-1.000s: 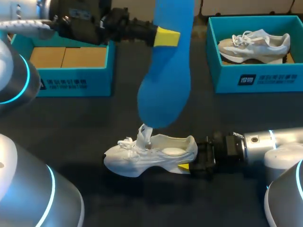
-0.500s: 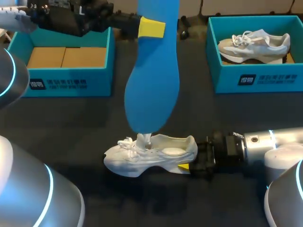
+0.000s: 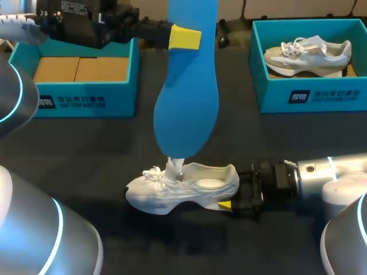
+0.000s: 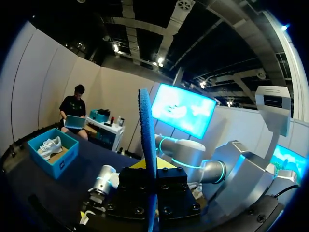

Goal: Take the shoe out of the shoebox, open the shoe tongue, remove and reinsert the insole, then place the shoe into the shoebox

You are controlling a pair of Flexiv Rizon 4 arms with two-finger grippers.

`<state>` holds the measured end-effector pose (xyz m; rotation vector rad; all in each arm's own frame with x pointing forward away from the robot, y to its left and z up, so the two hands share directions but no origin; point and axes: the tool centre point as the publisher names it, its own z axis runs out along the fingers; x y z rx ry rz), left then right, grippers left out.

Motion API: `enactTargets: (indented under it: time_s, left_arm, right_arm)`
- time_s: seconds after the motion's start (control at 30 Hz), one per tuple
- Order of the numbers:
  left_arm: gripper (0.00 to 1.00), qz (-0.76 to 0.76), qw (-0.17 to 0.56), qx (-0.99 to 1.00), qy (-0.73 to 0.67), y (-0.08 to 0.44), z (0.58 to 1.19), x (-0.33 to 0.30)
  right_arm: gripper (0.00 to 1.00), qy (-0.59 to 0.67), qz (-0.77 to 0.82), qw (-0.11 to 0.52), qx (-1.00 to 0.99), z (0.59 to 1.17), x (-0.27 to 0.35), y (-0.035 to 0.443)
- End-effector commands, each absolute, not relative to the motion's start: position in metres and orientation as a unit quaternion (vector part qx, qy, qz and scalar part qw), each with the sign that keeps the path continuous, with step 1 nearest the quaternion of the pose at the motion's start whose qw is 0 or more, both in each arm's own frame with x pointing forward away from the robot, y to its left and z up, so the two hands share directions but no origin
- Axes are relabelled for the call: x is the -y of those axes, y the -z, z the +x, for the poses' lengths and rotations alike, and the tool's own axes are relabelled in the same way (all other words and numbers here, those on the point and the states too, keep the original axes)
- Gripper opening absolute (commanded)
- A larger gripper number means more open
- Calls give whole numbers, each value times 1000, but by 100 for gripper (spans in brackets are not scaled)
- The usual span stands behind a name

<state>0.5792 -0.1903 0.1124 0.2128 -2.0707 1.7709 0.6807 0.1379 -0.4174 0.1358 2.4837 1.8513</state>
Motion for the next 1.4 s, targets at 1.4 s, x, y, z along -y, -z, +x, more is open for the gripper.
enactTargets:
  time_s: [1.4]
  left_arm:
    - [0, 75, 203, 742, -634, -112, 580, 191]
  right_arm:
    - [100, -154, 20, 26, -988, 674, -136, 332]
